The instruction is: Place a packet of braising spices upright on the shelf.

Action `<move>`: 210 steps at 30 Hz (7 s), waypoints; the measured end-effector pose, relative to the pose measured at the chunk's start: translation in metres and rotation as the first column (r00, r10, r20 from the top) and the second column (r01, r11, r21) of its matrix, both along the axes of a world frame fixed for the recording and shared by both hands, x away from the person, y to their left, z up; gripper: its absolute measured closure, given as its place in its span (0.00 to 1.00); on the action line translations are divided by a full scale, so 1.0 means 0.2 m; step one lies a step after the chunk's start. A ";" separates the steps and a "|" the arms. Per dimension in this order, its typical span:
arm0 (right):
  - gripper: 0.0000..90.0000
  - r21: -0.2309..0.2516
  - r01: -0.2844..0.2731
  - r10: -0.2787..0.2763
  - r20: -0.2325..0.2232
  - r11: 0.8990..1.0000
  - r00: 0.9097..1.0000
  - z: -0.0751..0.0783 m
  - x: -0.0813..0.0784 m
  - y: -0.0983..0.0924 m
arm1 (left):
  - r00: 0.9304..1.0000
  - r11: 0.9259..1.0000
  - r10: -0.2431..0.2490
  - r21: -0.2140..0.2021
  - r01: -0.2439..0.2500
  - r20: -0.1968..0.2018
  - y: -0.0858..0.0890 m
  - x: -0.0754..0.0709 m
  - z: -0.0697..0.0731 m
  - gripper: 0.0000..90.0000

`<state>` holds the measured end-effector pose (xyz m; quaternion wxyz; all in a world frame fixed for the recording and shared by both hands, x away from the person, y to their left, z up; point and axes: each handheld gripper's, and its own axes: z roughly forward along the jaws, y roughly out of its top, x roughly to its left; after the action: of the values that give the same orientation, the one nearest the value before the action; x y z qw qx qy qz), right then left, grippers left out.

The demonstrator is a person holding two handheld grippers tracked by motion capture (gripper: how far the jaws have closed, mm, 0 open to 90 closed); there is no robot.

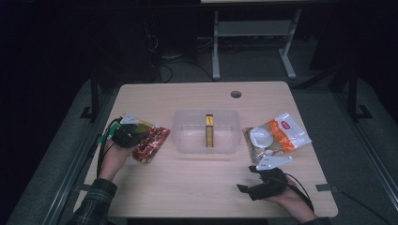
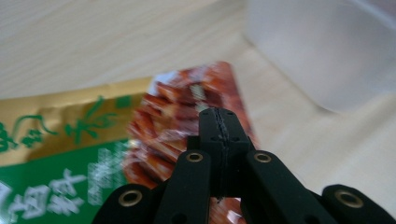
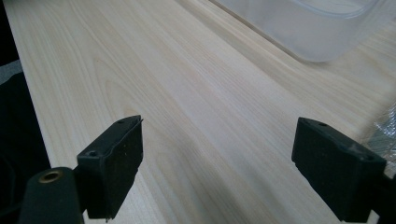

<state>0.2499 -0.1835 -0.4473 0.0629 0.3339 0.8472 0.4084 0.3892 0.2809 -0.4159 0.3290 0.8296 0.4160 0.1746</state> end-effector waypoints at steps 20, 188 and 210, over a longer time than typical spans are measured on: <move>0.18 -0.019 -0.006 0.006 -0.009 1.000 1.000 -0.01 0.00 0.00 | 0.968 0.967 0.251 0.040 -0.251 -0.003 0.25 0.34 -0.11 1.00; 0.18 -0.104 -0.052 0.055 0.031 0.993 0.998 -0.02 0.00 0.05 | 0.816 0.817 -0.576 -0.079 0.571 -0.056 -0.60 -0.46 -0.04 0.78; 0.18 -0.128 -0.080 0.085 0.033 0.988 0.996 -0.03 0.00 0.06 | 0.815 0.819 -0.571 -0.003 0.573 -0.105 -0.31 -0.32 -0.20 0.16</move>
<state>0.2504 -0.1718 -0.4529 0.0831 0.2861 0.8832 0.3621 0.3256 0.2197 -0.4565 0.3329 0.9286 0.1612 0.0316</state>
